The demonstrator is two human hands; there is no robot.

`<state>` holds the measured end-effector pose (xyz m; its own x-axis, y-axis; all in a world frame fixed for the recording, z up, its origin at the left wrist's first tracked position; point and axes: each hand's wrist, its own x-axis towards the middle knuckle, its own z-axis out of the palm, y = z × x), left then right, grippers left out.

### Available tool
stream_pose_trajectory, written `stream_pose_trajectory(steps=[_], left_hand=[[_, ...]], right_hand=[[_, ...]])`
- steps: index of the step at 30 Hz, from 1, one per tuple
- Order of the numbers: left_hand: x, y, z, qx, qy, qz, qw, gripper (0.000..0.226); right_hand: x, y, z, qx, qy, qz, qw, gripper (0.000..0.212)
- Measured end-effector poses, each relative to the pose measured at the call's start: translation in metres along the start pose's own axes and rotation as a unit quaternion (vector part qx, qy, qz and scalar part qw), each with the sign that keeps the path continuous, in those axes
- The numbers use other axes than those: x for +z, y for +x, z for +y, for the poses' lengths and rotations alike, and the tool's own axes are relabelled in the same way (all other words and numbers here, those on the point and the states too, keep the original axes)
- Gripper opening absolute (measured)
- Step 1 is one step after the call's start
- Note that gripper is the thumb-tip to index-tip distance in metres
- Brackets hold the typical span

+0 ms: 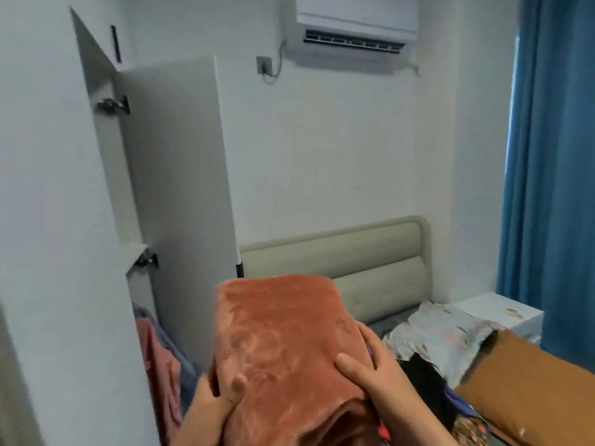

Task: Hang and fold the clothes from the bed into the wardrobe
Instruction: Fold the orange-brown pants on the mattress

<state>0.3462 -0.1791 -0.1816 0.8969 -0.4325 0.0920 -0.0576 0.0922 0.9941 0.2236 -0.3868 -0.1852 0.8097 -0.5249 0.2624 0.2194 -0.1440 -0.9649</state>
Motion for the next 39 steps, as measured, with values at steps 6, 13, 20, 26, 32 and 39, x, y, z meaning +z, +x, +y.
stream_pose_trajectory(steps=[6,13,20,26,32,39], left_hand=[[-0.054,0.018,0.04,0.09,-0.028,0.048,0.994,0.141],[-0.07,0.064,0.065,0.152,-0.044,0.19,0.969,0.079],[-0.089,0.134,0.067,0.236,-0.09,0.219,0.942,0.084],[-0.1,0.24,0.066,0.24,-0.086,0.29,0.922,0.064],[-0.126,0.341,0.065,0.25,-0.06,0.349,0.901,0.063],[-0.169,0.402,0.072,0.266,-0.013,0.383,0.885,0.077]], right_hand=[[0.067,0.045,-0.023,-0.066,0.008,0.01,0.998,0.081],[0.124,0.111,-0.037,-0.105,0.031,0.03,0.994,0.077],[0.156,0.195,-0.037,-0.147,0.113,-0.01,0.983,0.07],[0.204,0.305,-0.014,-0.167,0.165,-0.05,0.971,0.049],[0.252,0.412,0.006,-0.212,0.166,-0.133,0.954,0.088],[0.306,0.49,0.021,-0.214,0.148,-0.228,0.938,0.098]])
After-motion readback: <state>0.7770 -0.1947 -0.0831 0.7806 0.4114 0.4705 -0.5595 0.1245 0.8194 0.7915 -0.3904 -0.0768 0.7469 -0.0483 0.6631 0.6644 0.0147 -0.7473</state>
